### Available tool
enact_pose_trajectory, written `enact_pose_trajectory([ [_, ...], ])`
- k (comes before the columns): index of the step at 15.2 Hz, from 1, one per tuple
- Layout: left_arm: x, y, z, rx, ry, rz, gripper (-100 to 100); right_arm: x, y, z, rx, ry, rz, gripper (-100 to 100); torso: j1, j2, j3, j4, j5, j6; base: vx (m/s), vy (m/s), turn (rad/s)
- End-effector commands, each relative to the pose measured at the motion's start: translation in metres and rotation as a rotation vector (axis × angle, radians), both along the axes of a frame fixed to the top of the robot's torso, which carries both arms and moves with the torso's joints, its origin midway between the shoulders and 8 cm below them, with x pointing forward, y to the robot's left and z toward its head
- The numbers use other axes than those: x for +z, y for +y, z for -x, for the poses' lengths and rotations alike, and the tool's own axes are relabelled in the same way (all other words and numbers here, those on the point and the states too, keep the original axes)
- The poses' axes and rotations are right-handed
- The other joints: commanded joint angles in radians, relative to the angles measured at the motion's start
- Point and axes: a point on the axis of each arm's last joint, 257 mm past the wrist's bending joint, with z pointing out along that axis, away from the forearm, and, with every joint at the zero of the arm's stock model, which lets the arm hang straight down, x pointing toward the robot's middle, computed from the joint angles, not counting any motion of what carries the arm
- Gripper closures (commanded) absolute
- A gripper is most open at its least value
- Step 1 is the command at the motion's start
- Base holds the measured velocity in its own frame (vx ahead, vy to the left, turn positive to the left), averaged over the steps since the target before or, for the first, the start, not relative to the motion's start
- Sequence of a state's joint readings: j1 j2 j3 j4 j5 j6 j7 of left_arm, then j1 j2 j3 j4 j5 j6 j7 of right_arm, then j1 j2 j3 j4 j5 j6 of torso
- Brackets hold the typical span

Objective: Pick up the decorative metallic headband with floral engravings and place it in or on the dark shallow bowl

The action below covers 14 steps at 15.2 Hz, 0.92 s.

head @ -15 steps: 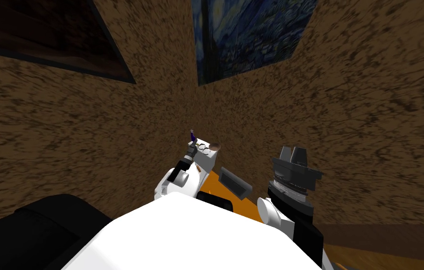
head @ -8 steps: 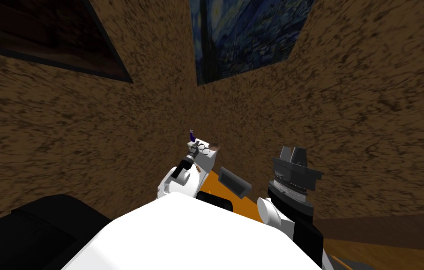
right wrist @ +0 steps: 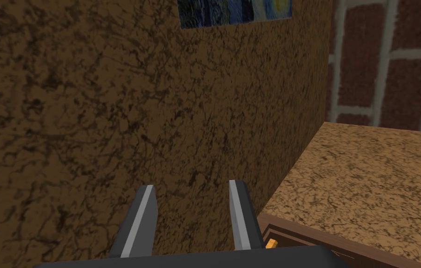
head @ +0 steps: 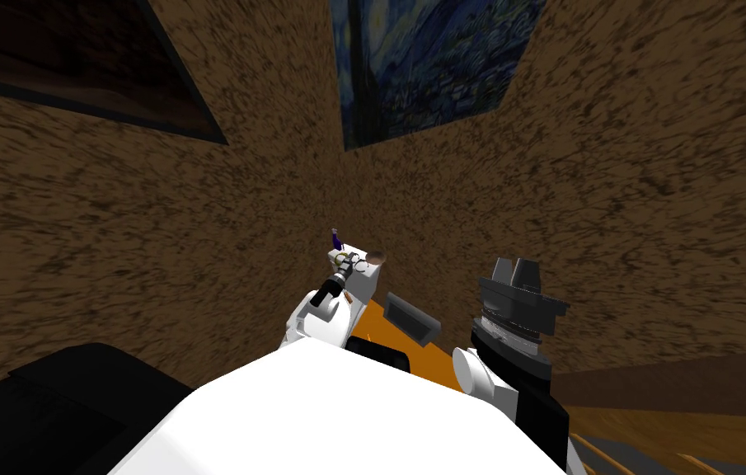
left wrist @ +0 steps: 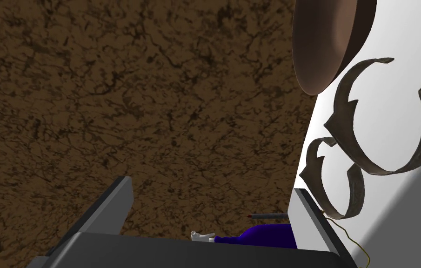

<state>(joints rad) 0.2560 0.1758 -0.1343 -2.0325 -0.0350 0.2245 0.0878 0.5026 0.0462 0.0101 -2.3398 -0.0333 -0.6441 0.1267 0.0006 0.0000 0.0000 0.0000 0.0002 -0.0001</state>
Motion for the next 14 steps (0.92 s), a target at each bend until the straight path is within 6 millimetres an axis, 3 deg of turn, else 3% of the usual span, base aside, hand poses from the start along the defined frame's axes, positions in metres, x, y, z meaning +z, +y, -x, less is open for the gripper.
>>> enact_pose_trajectory([
  [1, -0.003, -0.001, 0.000, 0.001, 0.014, 0.000, -100, 0.000, 0.000, 0.000, 0.000, 0.000, 0.000, 0, 0.000, 0.000, 0.000, 0.000, 0.000, 0.000, -0.006, 0.005, -0.018],
  [7, -0.003, -0.001, 0.000, 0.001, 0.014, 0.000, -100, 0.000, 0.000, 0.000, 0.000, 0.000, 0.000, 0, -0.001, 0.000, 0.000, 0.000, 0.000, 0.000, 0.000, 0.000, -0.001],
  [14, -0.038, -0.002, 0.005, 0.006, 0.144, 0.024, -100, 0.000, 0.000, 0.000, 0.000, 0.000, 0.000, 0, 0.000, -0.002, -0.001, 0.000, 0.000, 0.000, 0.028, 0.011, -0.040],
])
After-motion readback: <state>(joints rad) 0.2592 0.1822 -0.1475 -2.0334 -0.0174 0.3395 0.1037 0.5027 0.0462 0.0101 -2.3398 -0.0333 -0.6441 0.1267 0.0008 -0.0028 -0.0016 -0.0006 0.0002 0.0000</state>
